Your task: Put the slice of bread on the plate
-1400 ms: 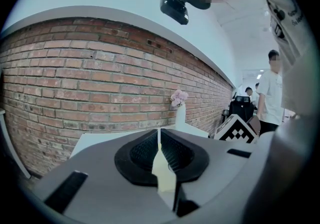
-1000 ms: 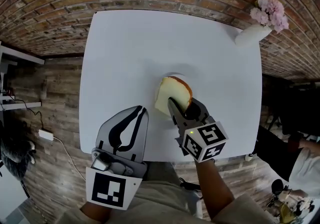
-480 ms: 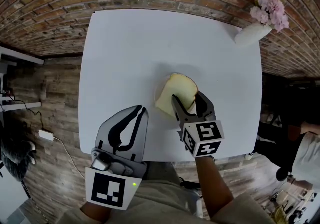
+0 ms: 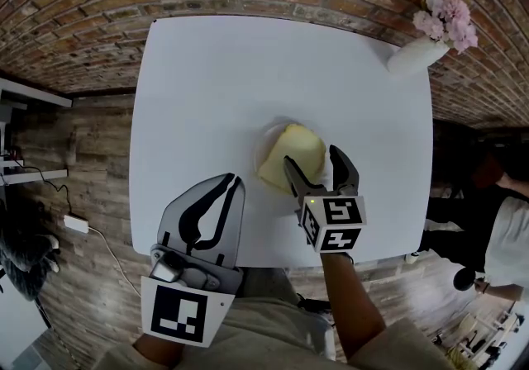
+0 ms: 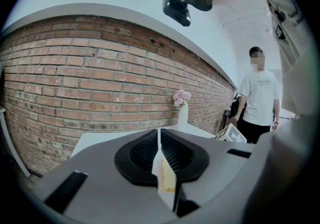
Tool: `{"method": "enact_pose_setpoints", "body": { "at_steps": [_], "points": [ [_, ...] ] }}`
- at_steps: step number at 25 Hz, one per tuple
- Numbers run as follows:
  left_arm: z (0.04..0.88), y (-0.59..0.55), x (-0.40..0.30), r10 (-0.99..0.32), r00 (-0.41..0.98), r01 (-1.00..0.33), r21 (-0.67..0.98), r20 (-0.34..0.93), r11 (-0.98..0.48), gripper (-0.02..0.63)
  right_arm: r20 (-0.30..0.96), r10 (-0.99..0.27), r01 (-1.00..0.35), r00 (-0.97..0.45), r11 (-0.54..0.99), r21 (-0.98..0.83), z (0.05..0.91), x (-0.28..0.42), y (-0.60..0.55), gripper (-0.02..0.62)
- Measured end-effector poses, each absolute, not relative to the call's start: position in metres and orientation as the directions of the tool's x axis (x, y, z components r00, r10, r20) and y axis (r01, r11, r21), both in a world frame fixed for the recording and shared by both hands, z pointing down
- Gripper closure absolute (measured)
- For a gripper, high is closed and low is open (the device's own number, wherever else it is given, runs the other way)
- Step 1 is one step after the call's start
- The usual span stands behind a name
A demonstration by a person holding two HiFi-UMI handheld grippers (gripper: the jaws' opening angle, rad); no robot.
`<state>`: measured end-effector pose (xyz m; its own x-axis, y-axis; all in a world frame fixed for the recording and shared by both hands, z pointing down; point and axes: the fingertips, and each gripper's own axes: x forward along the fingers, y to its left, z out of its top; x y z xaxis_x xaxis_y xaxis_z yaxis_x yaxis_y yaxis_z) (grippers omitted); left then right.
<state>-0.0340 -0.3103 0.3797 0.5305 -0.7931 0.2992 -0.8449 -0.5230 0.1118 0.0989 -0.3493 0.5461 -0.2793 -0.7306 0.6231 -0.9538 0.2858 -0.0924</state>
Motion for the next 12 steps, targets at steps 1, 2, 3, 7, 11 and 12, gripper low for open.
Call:
{"method": "enact_pose_setpoints", "body": {
  "at_steps": [1,2,3,7,11,12],
  "points": [
    [0.379,-0.311,-0.034,-0.793,0.532,-0.844,0.112,0.297,-0.524,0.58,0.618,-0.735,-0.955,-0.279,0.283,-0.095,0.545,0.099,-0.35,0.212],
    [0.379,-0.311,-0.034,-0.793,0.533,-0.844,0.112,0.295,-0.525,0.58,0.612,-0.74,-0.955,-0.279,0.279,-0.098,0.543,0.099,-0.351,0.212],
    [0.378,-0.311,-0.034,-0.793,0.534,-0.843,0.113,0.293,-0.526,0.58,0.604,-0.747,-0.956,-0.278,0.275,-0.101,0.54,0.099,-0.351,0.213],
    [0.376,-0.31,-0.031,-0.791,0.54,-0.84,0.116,0.289,-0.53,0.58,0.581,-0.764,-0.958,-0.28,0.26,-0.119,0.534,0.1,-0.354,0.22],
    [0.374,-0.308,-0.029,-0.788,0.547,-0.835,0.116,0.283,-0.538,0.58,0.555,-0.785,-0.96,-0.277,0.244,-0.135,0.526,0.1,-0.355,0.368],
    [0.373,-0.307,-0.029,-0.787,0.549,-0.833,0.115,0.28,-0.54,0.58,0.543,-0.792,-0.96,-0.28,0.237,-0.15,0.522,0.1,-0.355,0.423]
  ]
}}
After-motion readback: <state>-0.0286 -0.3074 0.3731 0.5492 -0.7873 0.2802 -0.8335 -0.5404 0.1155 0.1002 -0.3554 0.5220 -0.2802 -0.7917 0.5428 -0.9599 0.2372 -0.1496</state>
